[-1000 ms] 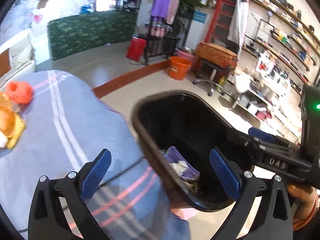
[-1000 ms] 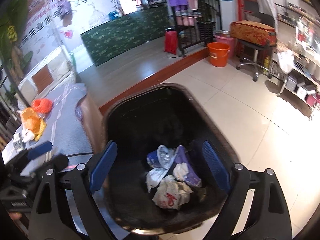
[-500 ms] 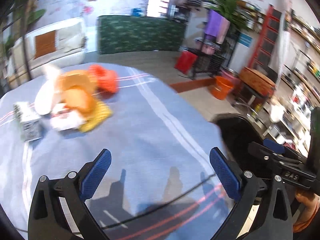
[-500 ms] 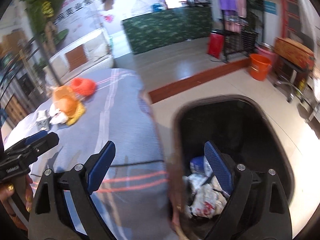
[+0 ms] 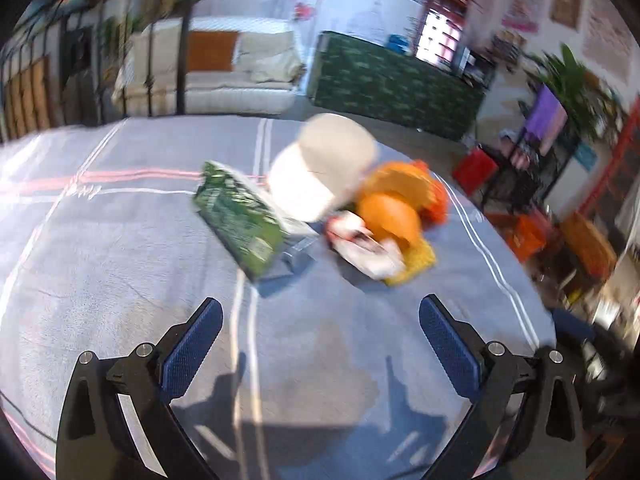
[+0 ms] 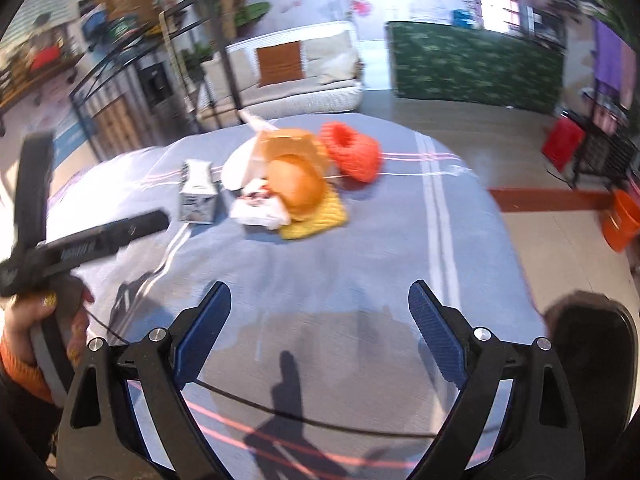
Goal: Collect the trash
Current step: 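Move both tools back over the table toward the green carton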
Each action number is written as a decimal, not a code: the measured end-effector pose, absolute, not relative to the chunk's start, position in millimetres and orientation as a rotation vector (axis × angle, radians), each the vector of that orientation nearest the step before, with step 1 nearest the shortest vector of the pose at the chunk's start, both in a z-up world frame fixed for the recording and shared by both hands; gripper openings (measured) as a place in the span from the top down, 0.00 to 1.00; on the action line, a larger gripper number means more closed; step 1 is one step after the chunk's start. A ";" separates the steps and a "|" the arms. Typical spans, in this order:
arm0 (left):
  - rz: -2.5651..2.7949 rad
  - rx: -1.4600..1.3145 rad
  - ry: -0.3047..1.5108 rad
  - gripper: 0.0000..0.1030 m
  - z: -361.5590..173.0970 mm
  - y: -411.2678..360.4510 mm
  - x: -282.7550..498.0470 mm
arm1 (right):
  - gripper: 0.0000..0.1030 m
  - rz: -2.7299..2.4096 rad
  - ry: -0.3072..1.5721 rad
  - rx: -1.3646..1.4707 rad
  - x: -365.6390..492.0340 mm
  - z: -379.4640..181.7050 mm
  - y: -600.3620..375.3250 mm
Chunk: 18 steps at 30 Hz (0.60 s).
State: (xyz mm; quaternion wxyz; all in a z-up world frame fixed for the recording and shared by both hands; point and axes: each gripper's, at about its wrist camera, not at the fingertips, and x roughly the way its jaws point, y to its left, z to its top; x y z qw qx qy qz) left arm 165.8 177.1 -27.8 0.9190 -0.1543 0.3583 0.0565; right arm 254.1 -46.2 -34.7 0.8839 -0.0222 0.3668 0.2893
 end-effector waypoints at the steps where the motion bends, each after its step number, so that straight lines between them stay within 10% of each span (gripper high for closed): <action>1: 0.116 -0.345 0.735 0.06 -27.3 184.8 169.9 | 0.13 0.615 0.764 -0.060 254.2 -34.5 -39.1; 18: 0.107 -0.613 0.873 0.30 -63.4 250.9 256.7 | 0.13 0.687 0.777 -0.231 276.3 -33.9 33.9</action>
